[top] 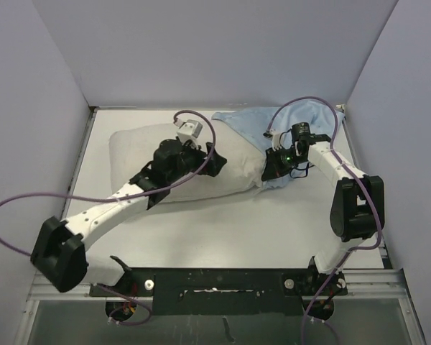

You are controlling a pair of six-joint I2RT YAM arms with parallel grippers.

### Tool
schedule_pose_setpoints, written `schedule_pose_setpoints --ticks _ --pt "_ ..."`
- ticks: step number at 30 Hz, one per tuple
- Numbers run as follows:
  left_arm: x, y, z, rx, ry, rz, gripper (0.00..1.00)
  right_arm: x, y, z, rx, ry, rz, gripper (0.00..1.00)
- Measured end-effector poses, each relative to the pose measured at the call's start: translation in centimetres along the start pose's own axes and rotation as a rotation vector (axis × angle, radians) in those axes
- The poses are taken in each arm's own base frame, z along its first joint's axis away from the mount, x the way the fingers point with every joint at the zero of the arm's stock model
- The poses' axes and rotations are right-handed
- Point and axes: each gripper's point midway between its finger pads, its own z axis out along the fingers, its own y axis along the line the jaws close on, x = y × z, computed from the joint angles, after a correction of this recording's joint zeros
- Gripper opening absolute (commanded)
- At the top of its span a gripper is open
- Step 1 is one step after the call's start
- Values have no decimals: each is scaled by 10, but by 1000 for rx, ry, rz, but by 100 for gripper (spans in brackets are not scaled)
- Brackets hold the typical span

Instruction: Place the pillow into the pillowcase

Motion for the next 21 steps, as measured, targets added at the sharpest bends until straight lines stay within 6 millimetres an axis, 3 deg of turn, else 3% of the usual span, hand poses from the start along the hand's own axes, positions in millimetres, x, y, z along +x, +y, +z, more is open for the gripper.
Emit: schedule_pose_setpoints --ticks 4,7,11,14,16,18,20,21 --pt "-40 44 -57 -156 -24 76 93 -3 3 -1 -13 -12 -11 0" --pt "-52 103 -105 -356 -3 72 96 -4 7 0 -36 -18 -23 0" --pt "-50 195 -174 -664 33 -39 98 -8 16 1 -60 -19 -60 0" --pt "-35 234 -209 -781 49 -132 98 -11 23 2 -73 -22 -97 0" --pt "-17 251 -223 -810 72 -206 98 -13 27 1 -77 -25 -115 0" --pt "1 258 -222 -791 104 -267 94 -17 31 -3 -77 -33 -134 0" --pt "18 257 -209 -718 145 -314 74 -21 34 -7 -76 -41 -154 0" --pt "25 254 -202 -668 159 -328 56 -23 36 -9 -74 -47 -165 0"
